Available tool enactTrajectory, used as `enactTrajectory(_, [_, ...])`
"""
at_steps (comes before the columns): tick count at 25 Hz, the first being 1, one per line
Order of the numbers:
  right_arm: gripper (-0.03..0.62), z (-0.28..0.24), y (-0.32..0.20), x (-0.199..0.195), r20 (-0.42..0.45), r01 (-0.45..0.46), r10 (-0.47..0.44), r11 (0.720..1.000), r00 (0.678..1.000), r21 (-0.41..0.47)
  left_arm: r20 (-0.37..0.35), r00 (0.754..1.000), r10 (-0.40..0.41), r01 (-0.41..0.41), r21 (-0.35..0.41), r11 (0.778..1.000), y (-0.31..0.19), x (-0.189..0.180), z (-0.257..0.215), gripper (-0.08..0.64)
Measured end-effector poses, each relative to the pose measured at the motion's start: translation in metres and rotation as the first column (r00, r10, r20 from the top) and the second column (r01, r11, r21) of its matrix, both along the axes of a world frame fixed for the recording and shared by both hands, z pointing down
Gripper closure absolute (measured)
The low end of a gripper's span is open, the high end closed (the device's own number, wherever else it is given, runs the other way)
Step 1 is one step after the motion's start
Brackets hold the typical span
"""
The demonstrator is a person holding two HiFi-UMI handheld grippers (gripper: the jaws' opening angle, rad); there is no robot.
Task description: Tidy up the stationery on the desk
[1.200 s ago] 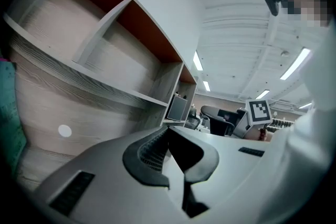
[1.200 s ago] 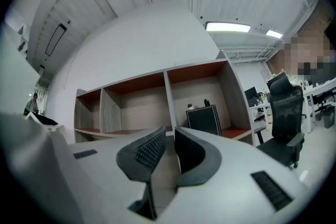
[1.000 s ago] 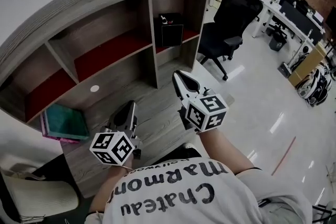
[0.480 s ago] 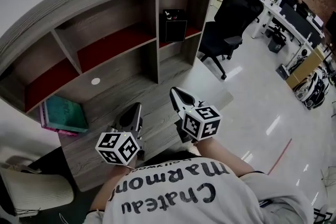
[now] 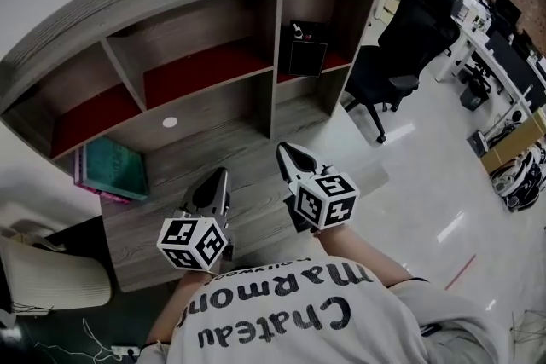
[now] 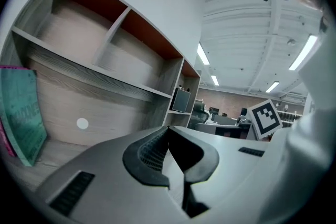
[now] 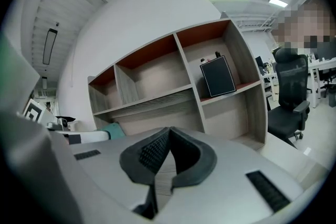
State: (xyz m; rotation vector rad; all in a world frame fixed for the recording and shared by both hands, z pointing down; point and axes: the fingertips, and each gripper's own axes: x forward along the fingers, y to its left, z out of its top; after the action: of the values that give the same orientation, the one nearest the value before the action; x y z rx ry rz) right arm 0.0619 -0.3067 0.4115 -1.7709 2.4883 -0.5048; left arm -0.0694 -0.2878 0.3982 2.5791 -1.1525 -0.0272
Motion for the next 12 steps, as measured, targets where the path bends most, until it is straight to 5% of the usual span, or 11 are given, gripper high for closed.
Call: enactTrajectory(12, [0.581, 0.018, 0.006, 0.021, -0.039, 0.022, -0.024, 0.998, 0.999, -0.059, -0.022, 0.999, -0.037, 0.035, -0.073, 0.997, 0.008, 0.021, 0.019, 0.545])
